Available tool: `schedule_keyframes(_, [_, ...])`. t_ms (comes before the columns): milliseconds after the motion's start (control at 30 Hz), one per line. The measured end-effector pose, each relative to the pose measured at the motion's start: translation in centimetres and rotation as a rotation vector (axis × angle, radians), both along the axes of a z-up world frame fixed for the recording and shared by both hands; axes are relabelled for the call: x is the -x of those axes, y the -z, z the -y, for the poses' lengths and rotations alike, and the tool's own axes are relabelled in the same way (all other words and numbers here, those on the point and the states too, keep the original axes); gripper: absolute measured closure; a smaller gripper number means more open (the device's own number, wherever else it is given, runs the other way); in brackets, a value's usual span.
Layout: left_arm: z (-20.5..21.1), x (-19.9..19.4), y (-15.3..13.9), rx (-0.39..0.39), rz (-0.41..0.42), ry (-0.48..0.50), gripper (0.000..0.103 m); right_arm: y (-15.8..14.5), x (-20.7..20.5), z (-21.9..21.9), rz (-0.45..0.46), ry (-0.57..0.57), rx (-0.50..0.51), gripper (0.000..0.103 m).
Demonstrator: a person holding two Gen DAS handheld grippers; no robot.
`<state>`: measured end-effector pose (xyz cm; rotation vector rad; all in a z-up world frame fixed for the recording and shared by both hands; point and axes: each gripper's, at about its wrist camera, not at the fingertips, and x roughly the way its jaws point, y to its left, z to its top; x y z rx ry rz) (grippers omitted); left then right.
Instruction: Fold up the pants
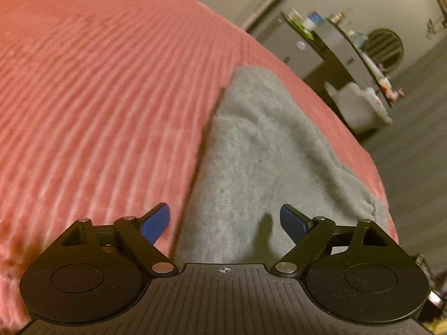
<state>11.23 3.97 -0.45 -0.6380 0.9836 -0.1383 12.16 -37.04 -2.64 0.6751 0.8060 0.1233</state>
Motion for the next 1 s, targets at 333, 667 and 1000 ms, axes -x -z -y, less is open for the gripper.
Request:
schedule_keyframes(333, [3.3,-3.4,0.4,-0.136,0.024,0.217,0.025,2.9,-3.8,-0.2,0.015,-0.114,-0.107,0.033])
schedule_keyframes(667, [3.3,-5.6,0.9,-0.108,-0.022,0.175,0.032,2.8,-5.0,-1.3,0.030,-0.206,-0.135,0.009])
schedule_keyframes(1000, [5.7,-5.0,-4.7,-0.186,0.203,0.112,0.074,-2.0,-3.7,-1.0,0.290,-0.087,-0.137,0.049])
